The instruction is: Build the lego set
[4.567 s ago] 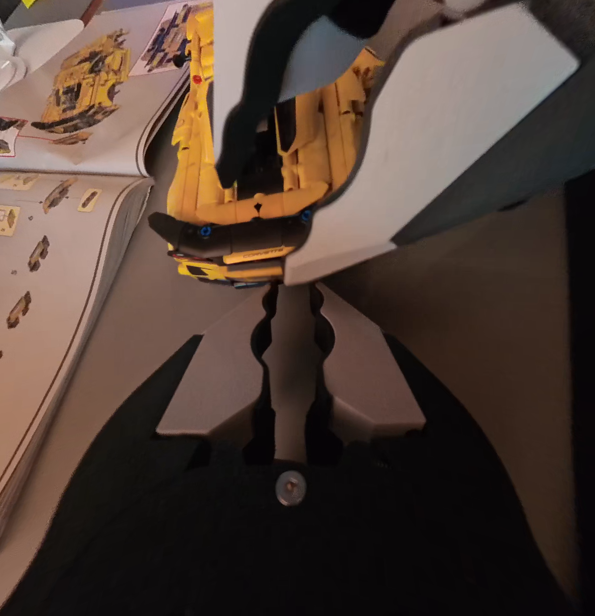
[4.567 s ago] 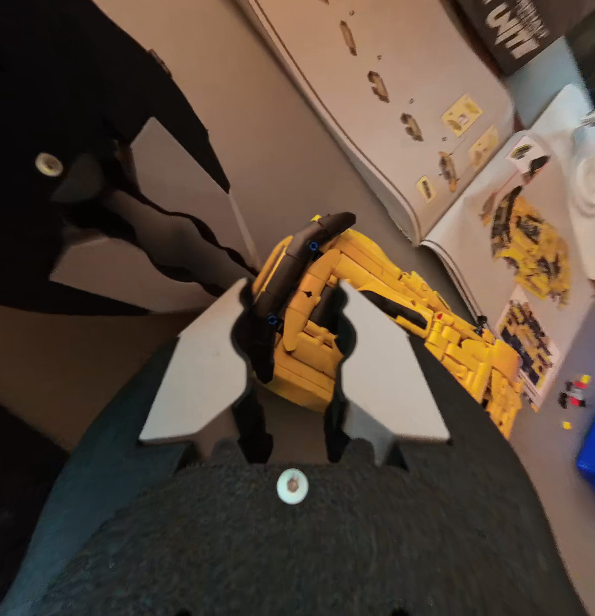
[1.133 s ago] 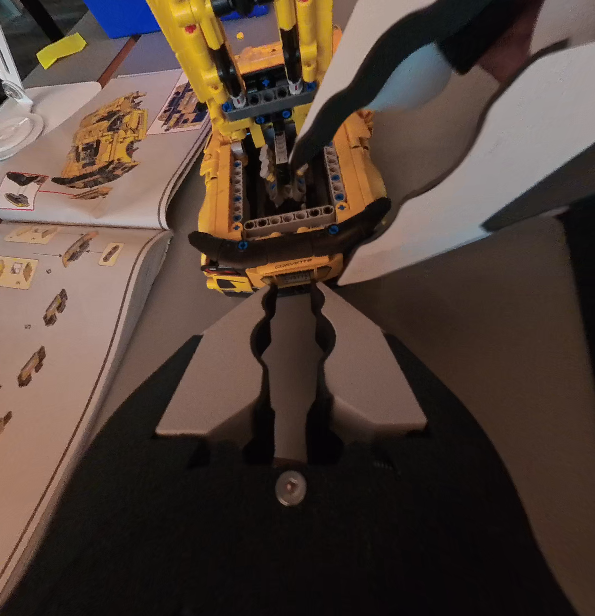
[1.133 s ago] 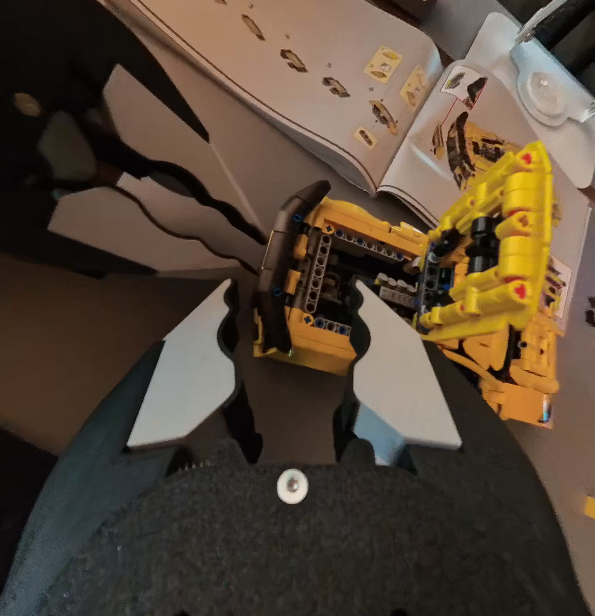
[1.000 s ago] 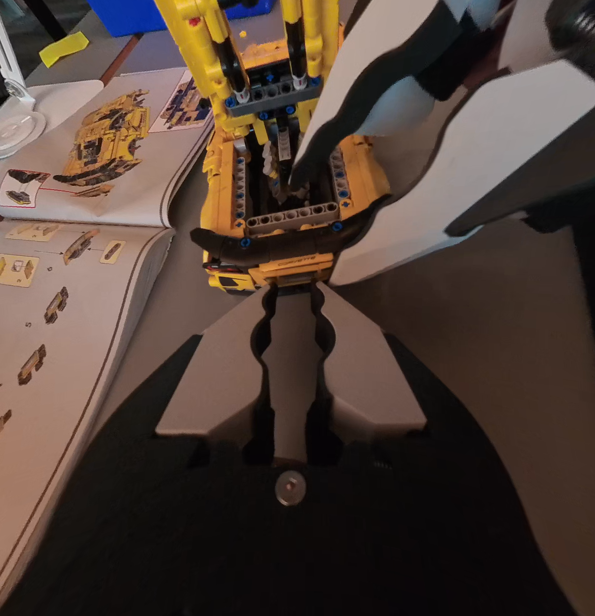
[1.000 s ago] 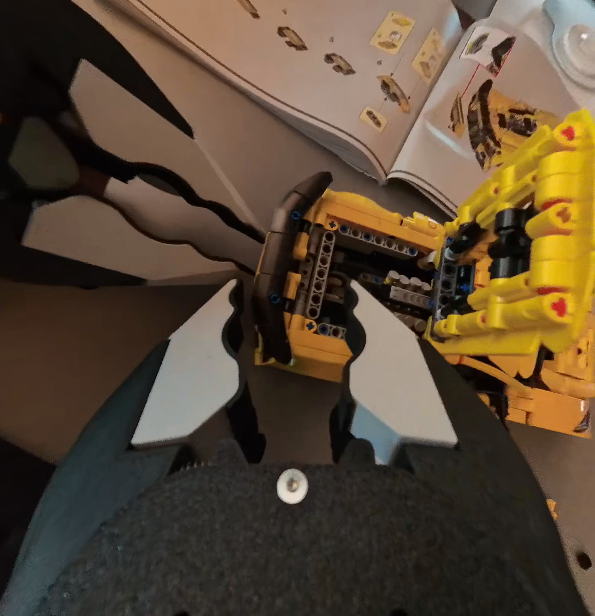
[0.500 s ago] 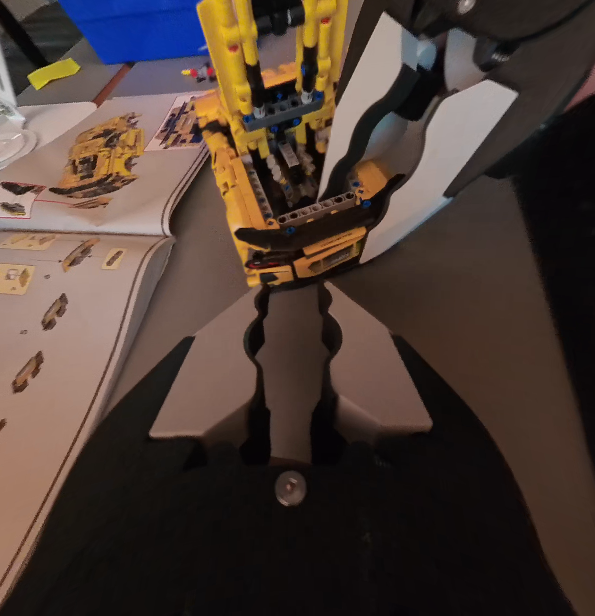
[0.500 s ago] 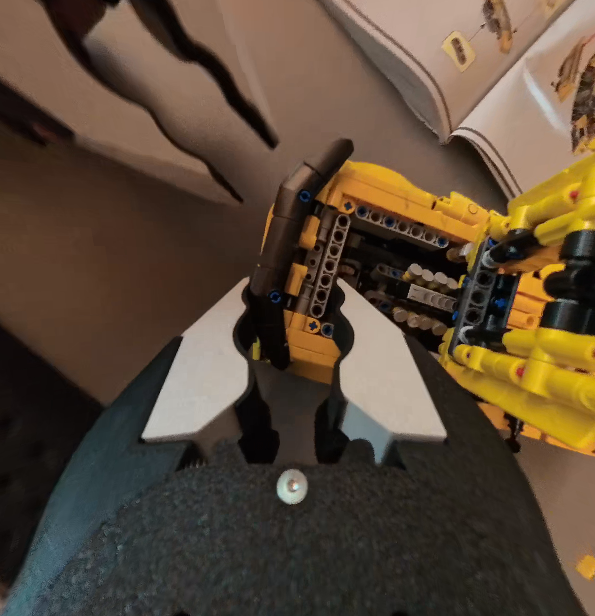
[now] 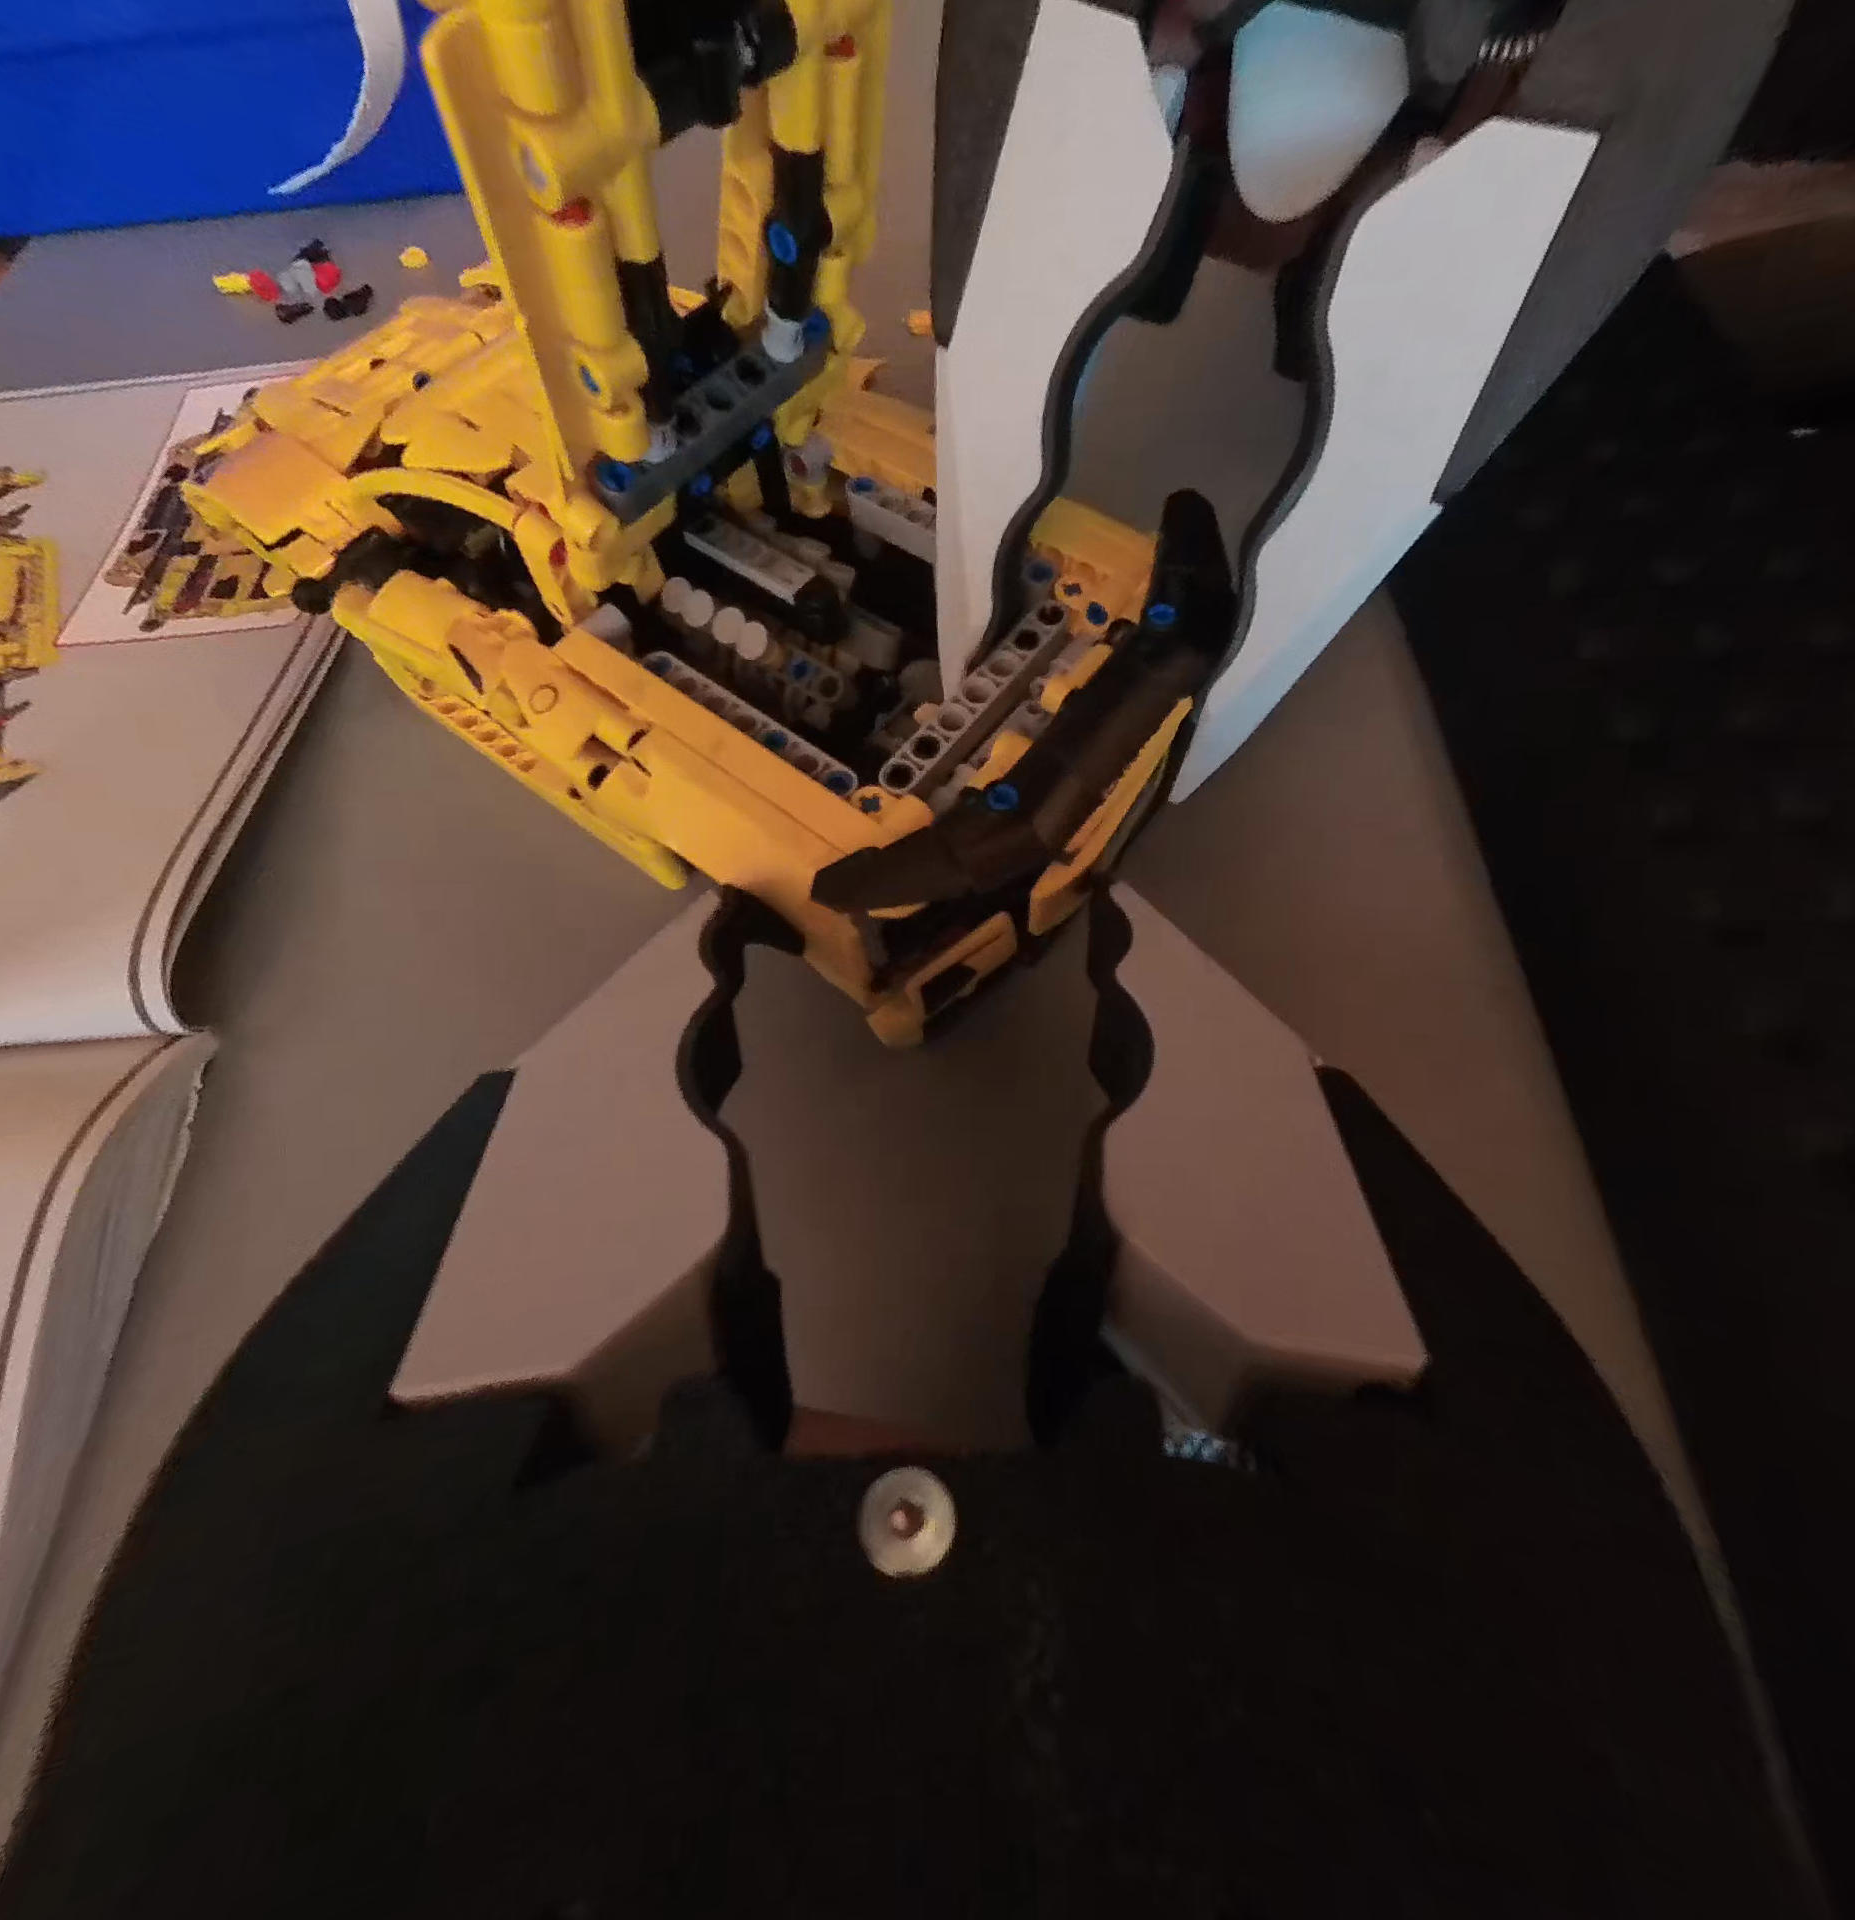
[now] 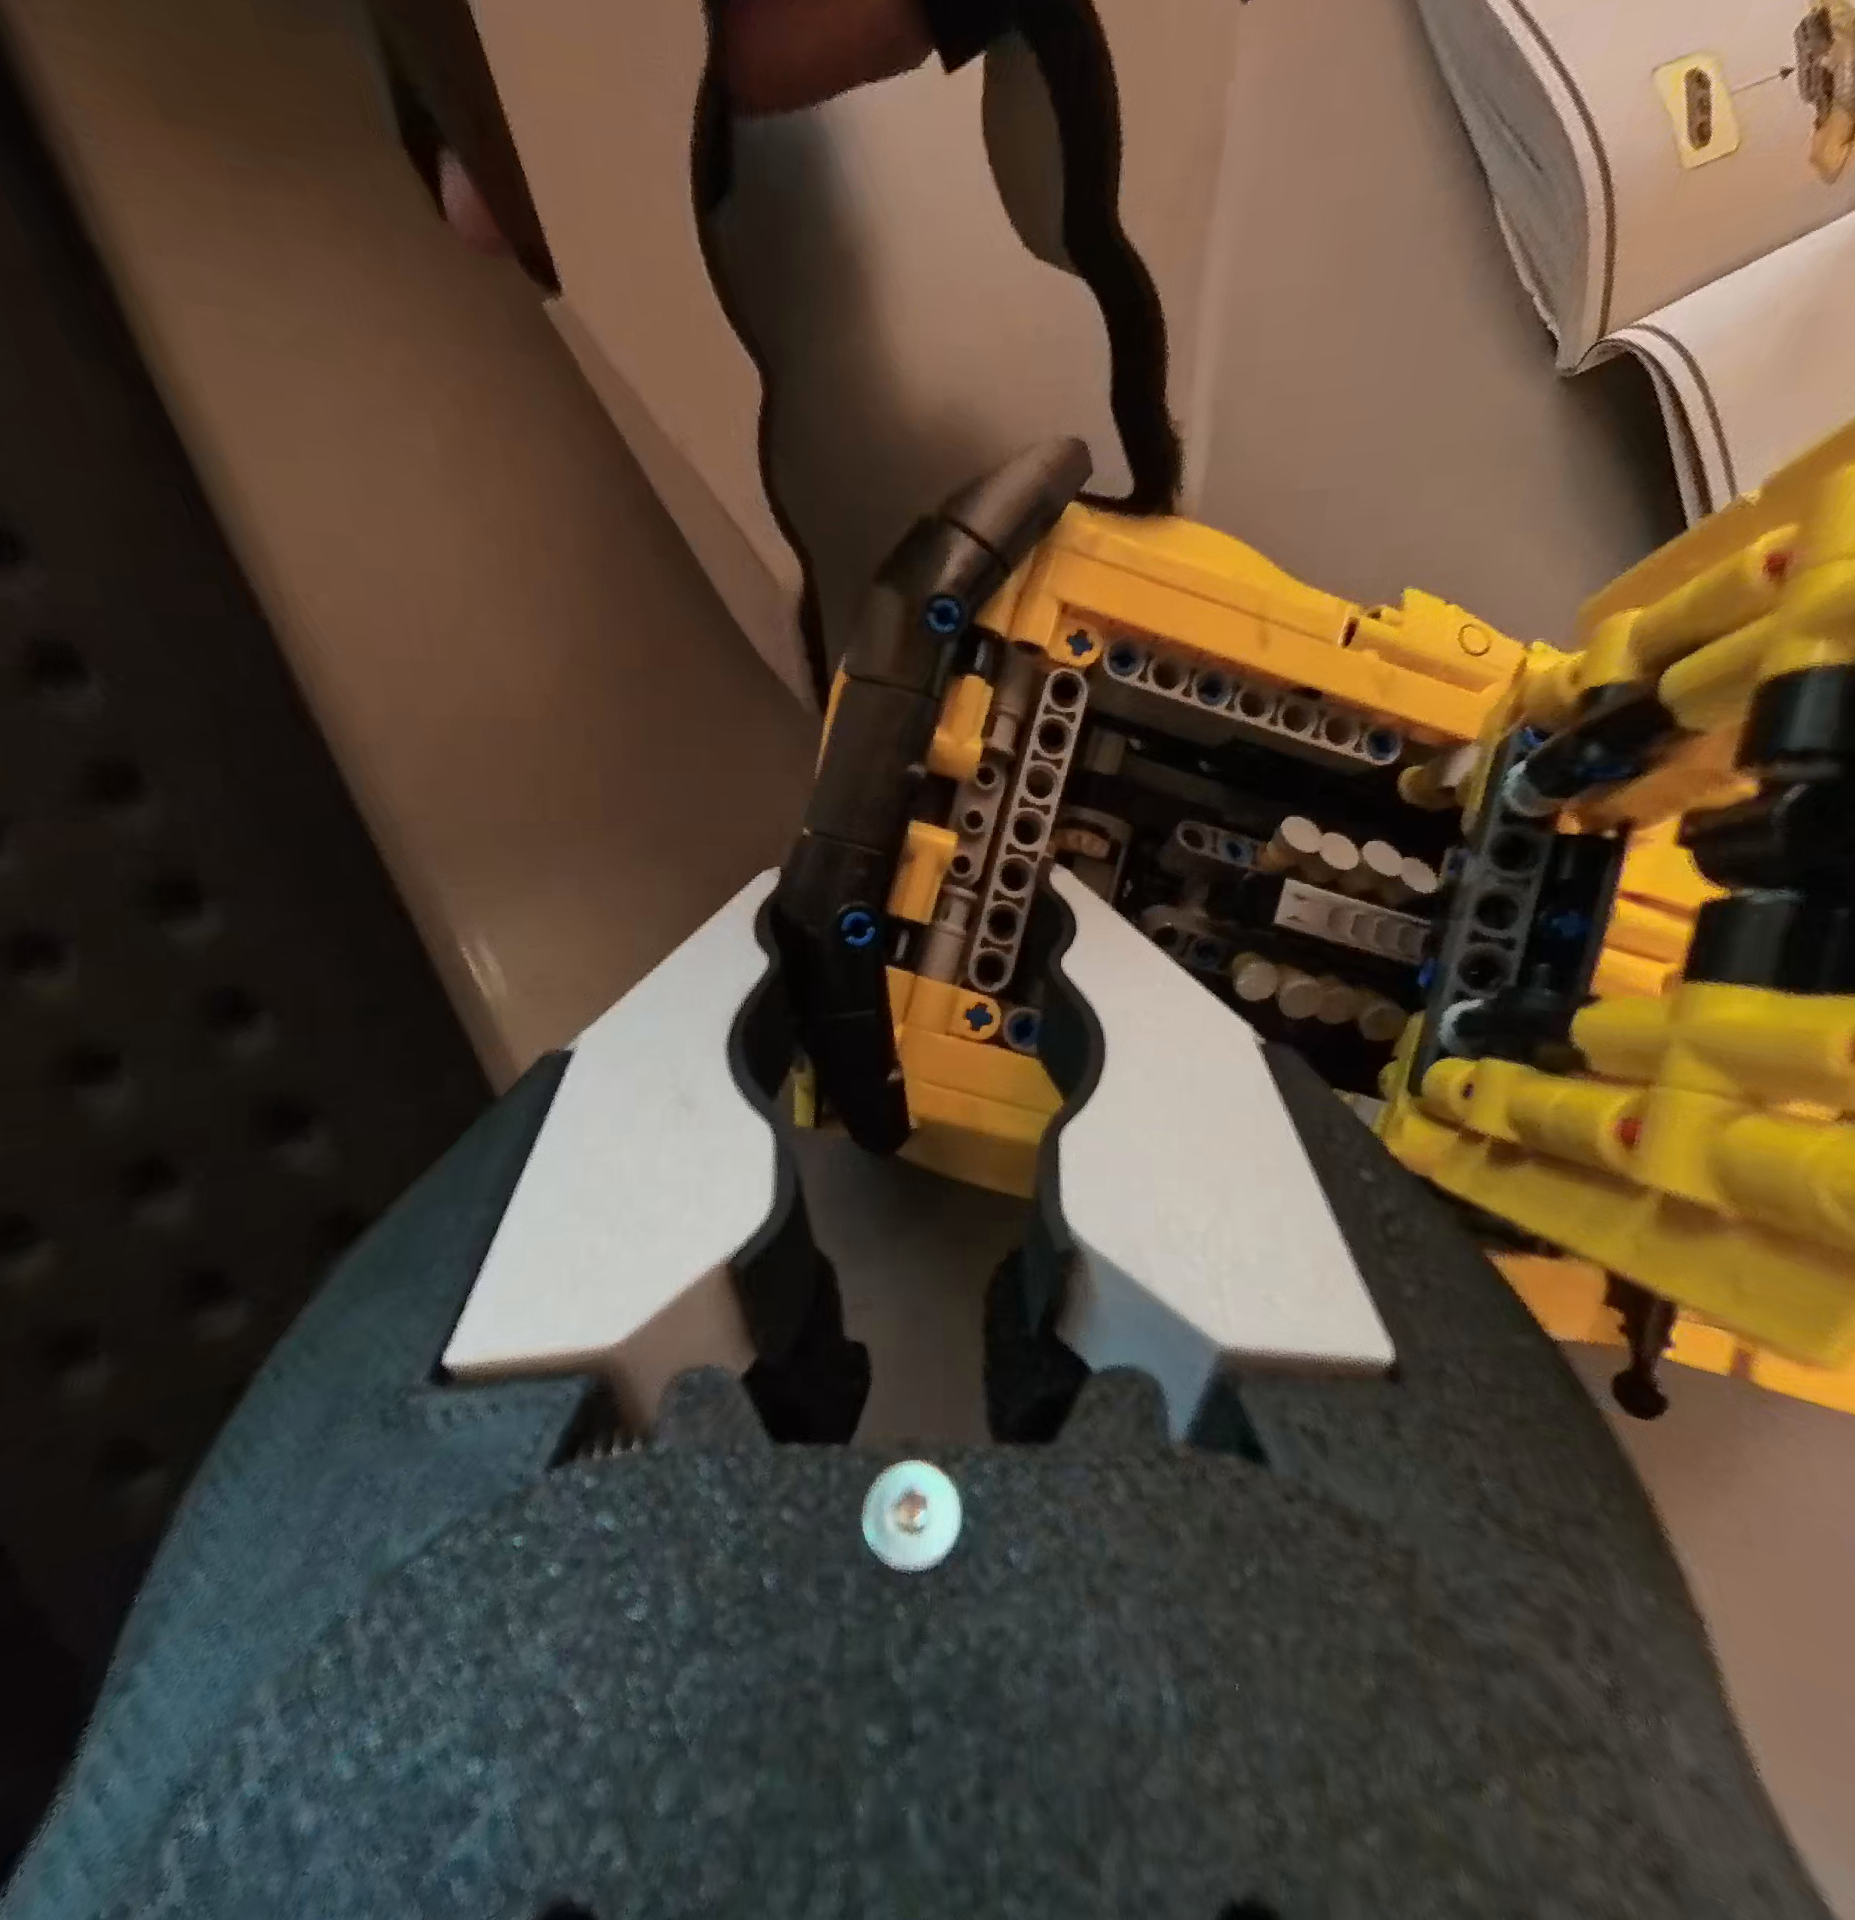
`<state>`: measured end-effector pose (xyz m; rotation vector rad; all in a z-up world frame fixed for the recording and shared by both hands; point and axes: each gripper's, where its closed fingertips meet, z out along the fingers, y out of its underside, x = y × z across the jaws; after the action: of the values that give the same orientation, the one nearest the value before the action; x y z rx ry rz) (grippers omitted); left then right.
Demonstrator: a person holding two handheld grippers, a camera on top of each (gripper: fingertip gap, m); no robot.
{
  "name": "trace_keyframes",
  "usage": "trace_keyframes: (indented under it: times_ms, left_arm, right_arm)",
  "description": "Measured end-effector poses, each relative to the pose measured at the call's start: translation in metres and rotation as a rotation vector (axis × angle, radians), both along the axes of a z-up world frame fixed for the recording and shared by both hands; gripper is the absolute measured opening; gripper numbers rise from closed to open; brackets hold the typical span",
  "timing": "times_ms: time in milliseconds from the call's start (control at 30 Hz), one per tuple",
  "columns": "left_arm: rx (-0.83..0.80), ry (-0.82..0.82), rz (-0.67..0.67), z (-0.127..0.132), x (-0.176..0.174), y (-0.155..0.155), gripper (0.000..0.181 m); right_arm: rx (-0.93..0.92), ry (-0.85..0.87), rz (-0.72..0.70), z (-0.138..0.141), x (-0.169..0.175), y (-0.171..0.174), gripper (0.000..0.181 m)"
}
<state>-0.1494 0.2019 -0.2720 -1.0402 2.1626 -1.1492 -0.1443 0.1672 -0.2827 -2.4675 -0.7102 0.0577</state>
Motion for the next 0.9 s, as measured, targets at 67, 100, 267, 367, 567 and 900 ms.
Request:
trace_keyframes:
  times_ms: [67, 100, 267, 367, 567, 900]
  left_arm:
    - [-0.001, 0.000, 0.011, 0.0001, 0.0010, -0.0009, 0.066]
    - [-0.005, 0.001, 0.019, 0.0002, 0.0012, -0.0013, 0.065]
    - [-0.017, -0.005, 0.036, 0.0007, 0.0008, -0.0019, 0.062]
    - [-0.017, -0.011, 0.056, 0.0007, 0.0009, -0.0033, 0.062]
    - [-0.026, -0.011, 0.087, 0.0014, 0.0007, -0.0052, 0.061]
    - [-0.009, -0.012, 0.118, 0.0007, 0.0012, -0.0057, 0.059]
  right_arm:
    - [0.007, 0.002, -0.003, 0.0001, 0.0004, -0.0010, 0.044]
    - [0.007, 0.001, -0.007, 0.0001, 0.0005, -0.0014, 0.044]
    - [-0.018, 0.088, -0.081, 0.0028, -0.0029, -0.0009, 0.047]
    - [-0.038, 0.111, -0.134, 0.0035, -0.0045, 0.0003, 0.049]
    - [-0.033, 0.070, -0.143, 0.0026, -0.0016, 0.0000, 0.043]
    - [-0.037, 0.051, -0.135, 0.0021, 0.0005, -0.0005, 0.044]
